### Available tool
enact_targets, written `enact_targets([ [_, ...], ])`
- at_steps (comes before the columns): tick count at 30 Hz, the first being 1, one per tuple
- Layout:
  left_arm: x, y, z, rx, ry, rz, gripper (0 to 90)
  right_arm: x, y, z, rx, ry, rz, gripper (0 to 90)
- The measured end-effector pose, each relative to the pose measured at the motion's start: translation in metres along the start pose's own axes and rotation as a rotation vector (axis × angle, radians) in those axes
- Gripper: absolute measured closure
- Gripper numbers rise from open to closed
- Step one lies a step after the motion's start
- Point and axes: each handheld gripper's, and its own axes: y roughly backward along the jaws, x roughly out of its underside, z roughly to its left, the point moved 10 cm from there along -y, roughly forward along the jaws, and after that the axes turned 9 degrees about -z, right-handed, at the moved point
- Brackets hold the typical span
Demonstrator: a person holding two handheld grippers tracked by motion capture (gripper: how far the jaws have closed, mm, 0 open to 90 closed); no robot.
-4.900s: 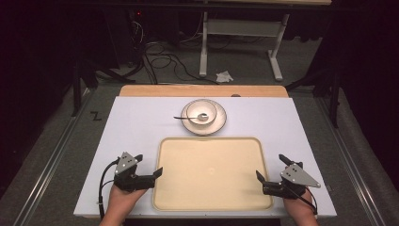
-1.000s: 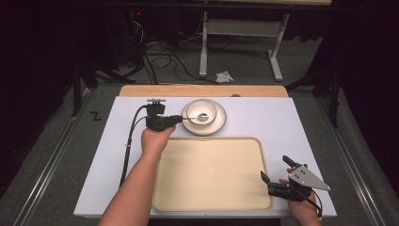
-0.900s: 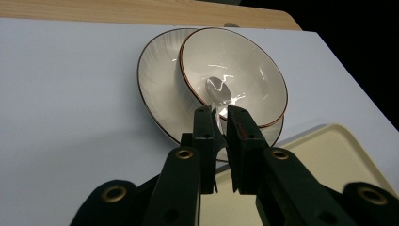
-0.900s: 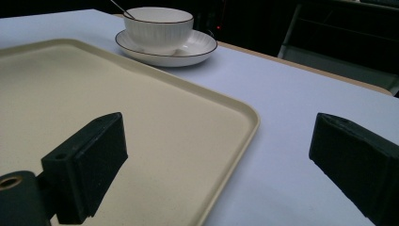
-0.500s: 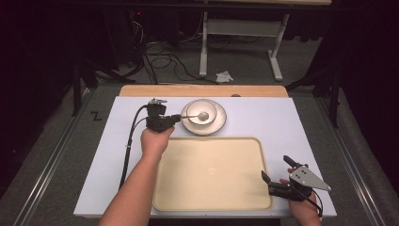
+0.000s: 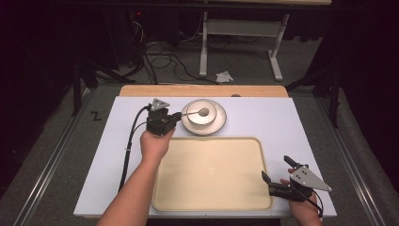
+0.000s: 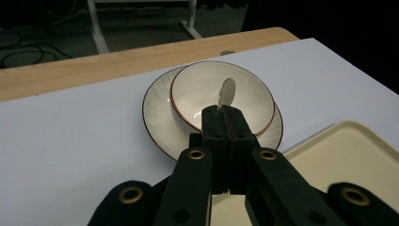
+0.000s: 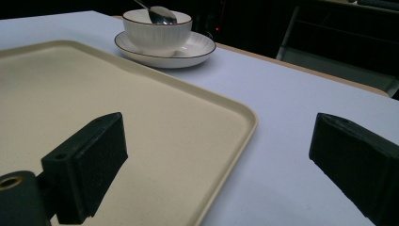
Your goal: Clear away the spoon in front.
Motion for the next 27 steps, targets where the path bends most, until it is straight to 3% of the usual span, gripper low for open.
enact_targets([
  [7,-0.005,0.011,-0.005,-0.013,-0.047,-0.042,89.6,0.000,0.000,0.001,-0.003,0.003,0.001,5.2],
  [14,-0.006,0.024,-0.013,0.000,-0.074,-0.083,89.6,0.001,0.000,0.001,-0.002,0.008,0.002,5.2],
  [27,0.000,0.052,-0.019,0.027,-0.069,-0.145,89.6,0.002,0.000,0.003,-0.003,0.019,0.008,5.2],
])
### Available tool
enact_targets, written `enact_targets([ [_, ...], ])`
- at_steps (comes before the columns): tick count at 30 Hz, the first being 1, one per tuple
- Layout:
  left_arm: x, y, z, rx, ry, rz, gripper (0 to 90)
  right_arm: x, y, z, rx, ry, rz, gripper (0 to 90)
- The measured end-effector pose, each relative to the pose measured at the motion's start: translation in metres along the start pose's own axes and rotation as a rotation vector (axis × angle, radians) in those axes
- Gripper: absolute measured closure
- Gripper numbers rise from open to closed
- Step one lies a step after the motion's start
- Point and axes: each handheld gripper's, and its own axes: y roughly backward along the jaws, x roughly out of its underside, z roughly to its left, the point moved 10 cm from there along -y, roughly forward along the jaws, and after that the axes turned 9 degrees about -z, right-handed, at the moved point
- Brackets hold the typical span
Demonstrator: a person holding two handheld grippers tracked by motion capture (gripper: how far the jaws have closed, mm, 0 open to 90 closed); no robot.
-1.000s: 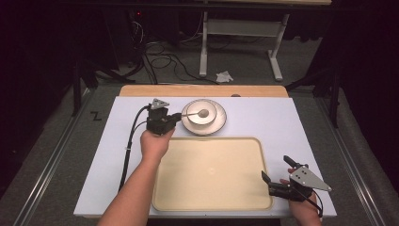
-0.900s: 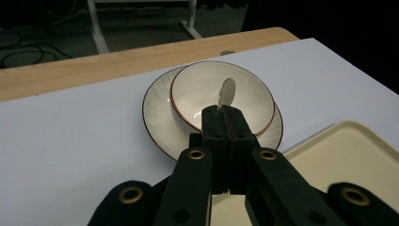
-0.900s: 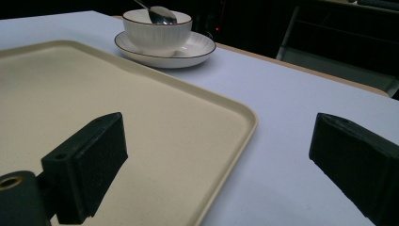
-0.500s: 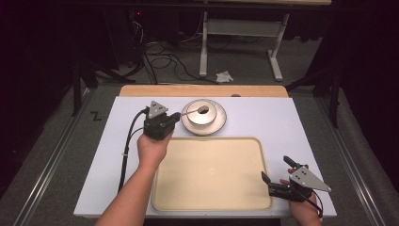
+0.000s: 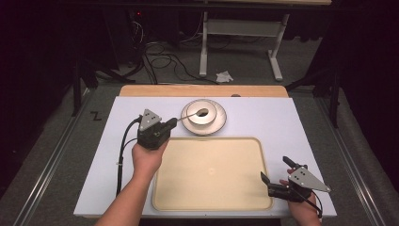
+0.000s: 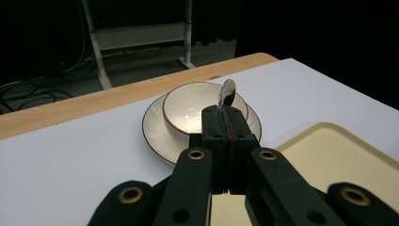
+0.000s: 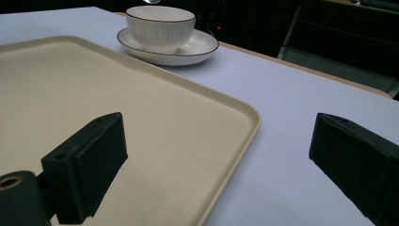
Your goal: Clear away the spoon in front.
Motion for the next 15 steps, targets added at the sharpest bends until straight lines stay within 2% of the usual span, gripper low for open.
enact_targets([
  [2,0.001,0.004,-0.001,0.006,0.010,0.000,89.5,0.000,0.000,0.000,-0.001,-0.001,-0.001,5.2],
  [15,0.015,0.030,-0.010,0.046,0.008,-0.022,89.6,0.001,0.000,0.001,0.001,0.000,0.001,5.2],
])
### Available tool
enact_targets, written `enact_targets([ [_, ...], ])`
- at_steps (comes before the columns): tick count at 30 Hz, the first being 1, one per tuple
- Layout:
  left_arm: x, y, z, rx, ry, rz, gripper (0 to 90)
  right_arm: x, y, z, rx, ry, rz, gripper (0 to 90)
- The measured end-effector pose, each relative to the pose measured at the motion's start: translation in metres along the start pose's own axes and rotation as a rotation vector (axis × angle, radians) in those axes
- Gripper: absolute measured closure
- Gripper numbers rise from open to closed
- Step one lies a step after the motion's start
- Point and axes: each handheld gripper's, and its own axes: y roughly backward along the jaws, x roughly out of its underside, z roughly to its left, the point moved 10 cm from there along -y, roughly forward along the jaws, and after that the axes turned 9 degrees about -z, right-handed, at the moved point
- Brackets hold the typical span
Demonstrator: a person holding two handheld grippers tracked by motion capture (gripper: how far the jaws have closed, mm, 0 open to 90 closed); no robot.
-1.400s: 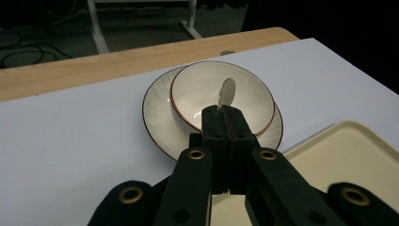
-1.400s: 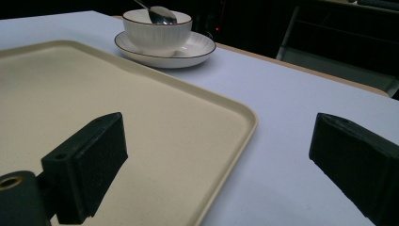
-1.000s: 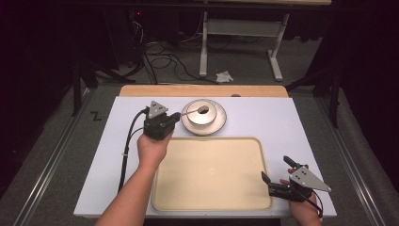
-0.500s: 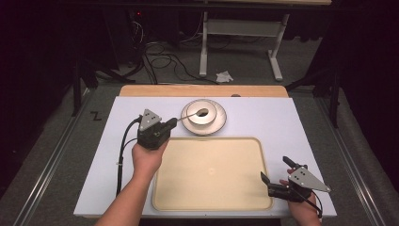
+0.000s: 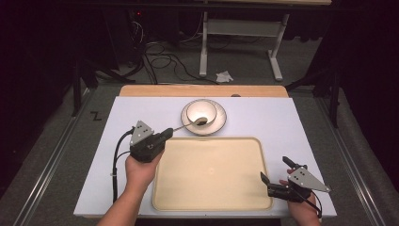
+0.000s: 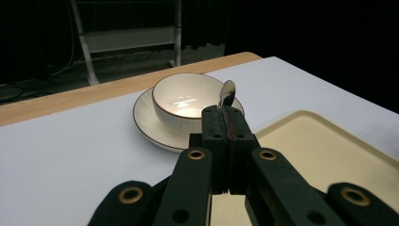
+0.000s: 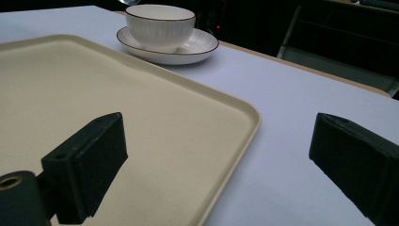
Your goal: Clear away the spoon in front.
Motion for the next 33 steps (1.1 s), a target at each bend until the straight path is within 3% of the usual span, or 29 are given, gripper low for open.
enact_targets([
  [14,0.029,0.037,-0.010,0.037,0.023,-0.010,89.6,-0.001,0.001,0.000,-0.003,-0.004,-0.009,5.2],
  [16,0.034,0.043,-0.012,0.050,0.042,-0.010,89.6,-0.001,0.001,0.000,-0.006,0.000,-0.015,5.1],
  [19,0.045,0.051,-0.015,0.057,0.032,-0.007,89.5,-0.001,0.001,0.000,-0.005,-0.002,-0.016,4.8],
  [22,0.054,0.055,-0.018,0.078,0.058,0.011,89.6,-0.001,0.002,0.000,-0.001,-0.006,-0.016,4.3],
  [27,0.053,0.056,-0.019,0.096,0.085,-0.004,89.6,-0.001,0.003,0.000,0.004,-0.007,-0.014,2.1],
  [33,0.057,0.052,-0.022,0.130,0.109,0.012,89.5,0.001,0.000,0.001,0.001,0.000,-0.003,1.9],
])
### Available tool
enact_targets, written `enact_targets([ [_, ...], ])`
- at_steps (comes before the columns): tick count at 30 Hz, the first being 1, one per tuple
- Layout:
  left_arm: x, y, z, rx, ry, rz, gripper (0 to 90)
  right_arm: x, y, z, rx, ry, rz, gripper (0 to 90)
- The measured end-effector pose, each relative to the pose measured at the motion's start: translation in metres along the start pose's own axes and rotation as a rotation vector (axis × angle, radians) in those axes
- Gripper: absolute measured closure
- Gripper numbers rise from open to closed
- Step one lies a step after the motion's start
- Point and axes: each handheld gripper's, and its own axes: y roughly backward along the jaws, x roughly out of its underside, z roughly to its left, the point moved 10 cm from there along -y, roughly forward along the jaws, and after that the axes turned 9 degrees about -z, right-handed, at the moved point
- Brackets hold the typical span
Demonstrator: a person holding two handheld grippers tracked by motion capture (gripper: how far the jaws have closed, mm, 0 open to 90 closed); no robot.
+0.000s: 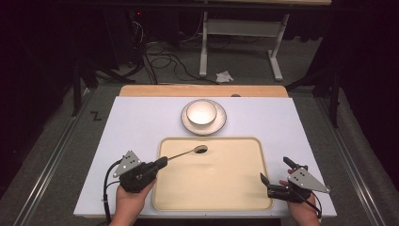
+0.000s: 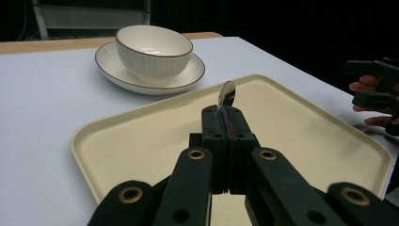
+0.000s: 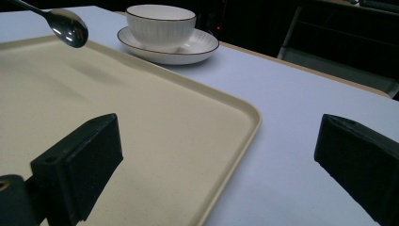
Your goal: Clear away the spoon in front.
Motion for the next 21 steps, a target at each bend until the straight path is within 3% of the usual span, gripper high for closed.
enact_targets([
  [6,0.007,-0.006,-0.005,0.042,0.054,0.020,89.5,0.000,0.001,0.000,-0.006,0.003,-0.001,1.4],
  [12,0.018,-0.015,-0.011,0.113,0.161,0.051,89.5,0.000,0.000,0.002,-0.015,0.007,0.004,1.3],
  [21,0.031,-0.022,-0.014,0.170,0.239,0.098,89.5,0.001,0.000,0.002,-0.016,0.017,0.008,1.4],
])
